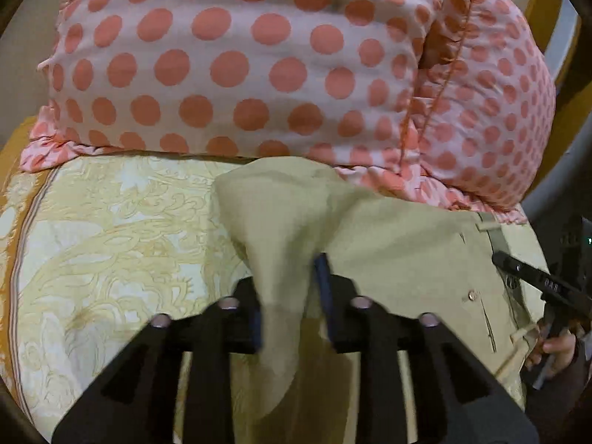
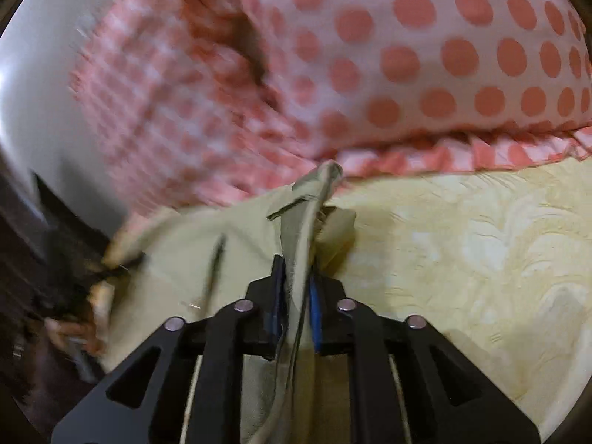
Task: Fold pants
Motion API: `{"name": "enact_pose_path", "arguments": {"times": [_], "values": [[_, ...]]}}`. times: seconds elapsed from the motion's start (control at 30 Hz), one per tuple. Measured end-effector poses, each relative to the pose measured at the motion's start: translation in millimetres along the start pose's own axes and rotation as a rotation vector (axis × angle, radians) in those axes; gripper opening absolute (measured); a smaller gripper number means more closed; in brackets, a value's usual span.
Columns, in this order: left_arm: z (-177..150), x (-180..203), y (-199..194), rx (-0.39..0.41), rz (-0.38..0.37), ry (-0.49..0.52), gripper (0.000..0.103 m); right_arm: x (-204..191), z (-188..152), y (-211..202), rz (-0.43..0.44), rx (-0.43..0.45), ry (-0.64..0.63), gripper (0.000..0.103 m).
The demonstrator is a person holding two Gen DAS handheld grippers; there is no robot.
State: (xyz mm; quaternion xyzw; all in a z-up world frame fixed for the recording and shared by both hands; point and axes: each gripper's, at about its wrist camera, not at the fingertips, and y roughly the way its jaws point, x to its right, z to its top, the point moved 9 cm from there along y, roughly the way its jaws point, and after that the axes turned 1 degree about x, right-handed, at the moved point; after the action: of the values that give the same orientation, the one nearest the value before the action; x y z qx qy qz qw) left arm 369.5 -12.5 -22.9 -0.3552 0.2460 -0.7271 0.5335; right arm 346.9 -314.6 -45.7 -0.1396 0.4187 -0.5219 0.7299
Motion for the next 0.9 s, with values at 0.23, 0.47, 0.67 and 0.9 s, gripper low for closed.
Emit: {"name": "enact_pose_path", "arguments": {"times": [0.23,0.47,0.67,0.9], "values": [[-21,22,-82,0.131,-0.219,0.000,0.065,-44,-19,-62,0.189,0.090,-0.024,0.075],[-59,24,-25,-0.070,-0.159,-0.016,0.047,-19,-51,-23,0.211,-0.071,0.209,0.069],[-96,16,-114,0.129,0.066,0.096,0.095,-47,-75,-84,-0.049,0.084,0.023,0.093],[-192,26,-149,0.129,0.222,0.157,0.101,-108,-157,-102,-0.159,0.156,-0.219,0.101]]}}
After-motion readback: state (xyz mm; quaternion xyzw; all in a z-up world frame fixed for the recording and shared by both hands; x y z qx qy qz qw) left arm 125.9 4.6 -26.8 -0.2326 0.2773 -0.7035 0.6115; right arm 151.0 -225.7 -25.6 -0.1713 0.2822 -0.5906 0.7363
